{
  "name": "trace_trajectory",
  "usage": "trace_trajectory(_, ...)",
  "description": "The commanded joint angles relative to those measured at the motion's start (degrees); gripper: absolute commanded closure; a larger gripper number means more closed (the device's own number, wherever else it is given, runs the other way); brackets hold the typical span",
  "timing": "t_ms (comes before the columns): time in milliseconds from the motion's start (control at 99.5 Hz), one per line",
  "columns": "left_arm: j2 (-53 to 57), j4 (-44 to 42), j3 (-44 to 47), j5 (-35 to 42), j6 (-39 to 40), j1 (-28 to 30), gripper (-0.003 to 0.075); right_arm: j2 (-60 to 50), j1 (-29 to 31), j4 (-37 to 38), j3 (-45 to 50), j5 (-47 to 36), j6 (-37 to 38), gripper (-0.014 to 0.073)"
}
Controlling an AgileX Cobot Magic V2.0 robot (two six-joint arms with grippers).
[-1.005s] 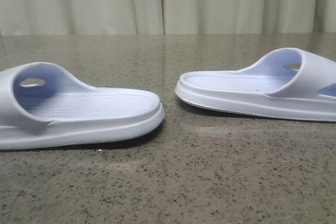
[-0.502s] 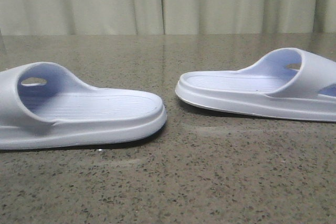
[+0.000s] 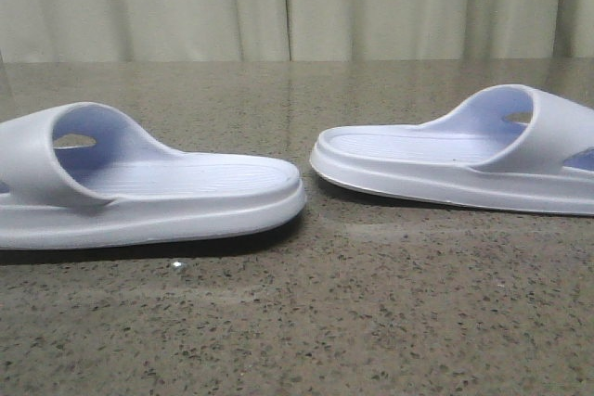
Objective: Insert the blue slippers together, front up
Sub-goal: 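Lift both slippers off the table with both grippers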
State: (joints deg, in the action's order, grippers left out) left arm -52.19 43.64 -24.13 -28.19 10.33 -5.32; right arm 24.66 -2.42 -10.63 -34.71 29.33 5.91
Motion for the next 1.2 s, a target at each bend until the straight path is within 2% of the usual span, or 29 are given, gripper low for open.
trace_trajectory(0, 0.19, 0.38, -1.67, 2.63, -0.14, -0.07, 0.0703, 0.86, 0.38, -0.28, -2.03, -4.76, -0.55, 0.0232)
trace_trajectory(231, 1.4, 3.15, -1.7, 2.94, -0.14, -0.07, 0.0703, 0.86, 0.38, -0.28, -2.03, -4.76, -0.55, 0.0232)
trace_trajectory(532, 11.47, 5.37, -2.4, 1.7, -0.14, -0.07, 0.0703, 0.86, 0.38, -0.28, -2.03, -5.82, -0.55, 0.0232)
trace_trajectory(683, 15.06, 6.21, -5.69, -0.52, -0.14, -0.07, 0.0704, 0.86, 0.38, -0.28, -2.03, -6.05, -0.55, 0.0232)
trace_trajectory(995, 15.95, 8.2, -9.74, -2.24, -0.14, -0.07, 0.0704, 0.86, 0.38, -0.28, -1.91, -4.47, -0.39, 0.0232)
trace_trajectory(1186, 15.95, 8.2, -9.74, -2.24, -0.14, -0.07, 0.0704, 2.78, 0.38, -0.28, -0.08, -4.24, 4.26, 0.0232)
